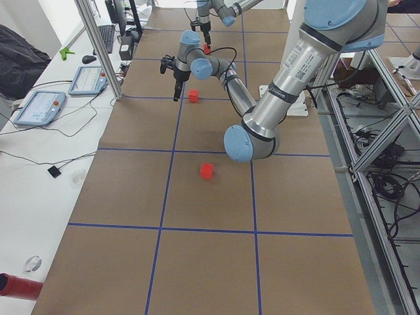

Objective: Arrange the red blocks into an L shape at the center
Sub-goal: 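Grasp the far red cube with the right gripper while the left arm withdraws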

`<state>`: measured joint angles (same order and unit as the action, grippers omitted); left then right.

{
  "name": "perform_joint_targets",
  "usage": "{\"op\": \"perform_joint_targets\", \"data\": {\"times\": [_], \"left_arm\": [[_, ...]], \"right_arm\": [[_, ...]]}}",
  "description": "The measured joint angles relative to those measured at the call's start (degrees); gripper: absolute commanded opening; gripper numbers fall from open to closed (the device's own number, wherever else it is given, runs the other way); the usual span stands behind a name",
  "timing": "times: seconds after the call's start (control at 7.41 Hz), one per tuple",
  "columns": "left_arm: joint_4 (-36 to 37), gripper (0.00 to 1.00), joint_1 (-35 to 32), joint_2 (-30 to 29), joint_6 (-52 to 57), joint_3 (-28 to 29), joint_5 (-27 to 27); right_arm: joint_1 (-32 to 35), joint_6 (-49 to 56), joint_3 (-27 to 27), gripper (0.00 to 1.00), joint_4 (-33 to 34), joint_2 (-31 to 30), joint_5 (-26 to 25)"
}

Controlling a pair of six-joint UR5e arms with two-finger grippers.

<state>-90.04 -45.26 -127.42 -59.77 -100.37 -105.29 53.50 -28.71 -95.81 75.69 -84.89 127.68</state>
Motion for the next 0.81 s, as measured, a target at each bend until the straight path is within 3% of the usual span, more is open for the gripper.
{"op": "perform_joint_targets", "data": {"times": [0.14, 0.27, 0.41, 0.81], "left_arm": [[-0.03, 1.00, 0.00, 0.03, -0.01, 0.00, 0.02], [-0.05, 1.00, 0.00, 0.08, -0.05, 0.00, 0.06], [-0.07, 1.00, 0.00, 0.11, -0.06, 0.00, 0.08], [-0.16, 1.00, 0.00, 0.66, 0.02, -0.18, 0.07]], "right_arm": [[-0.83, -0.02, 0.85, 0.78, -0.01, 0.04, -0.61], [-1.29, -0.06, 1.54, 0.25, 0.00, 0.06, -0.92], [-1.52, -0.89, 1.79, 0.00, 0.02, 0.07, -1.05], [-1.62, -6.64, -0.88, 0.00, 0.22, 1.10, -1.50]]}}
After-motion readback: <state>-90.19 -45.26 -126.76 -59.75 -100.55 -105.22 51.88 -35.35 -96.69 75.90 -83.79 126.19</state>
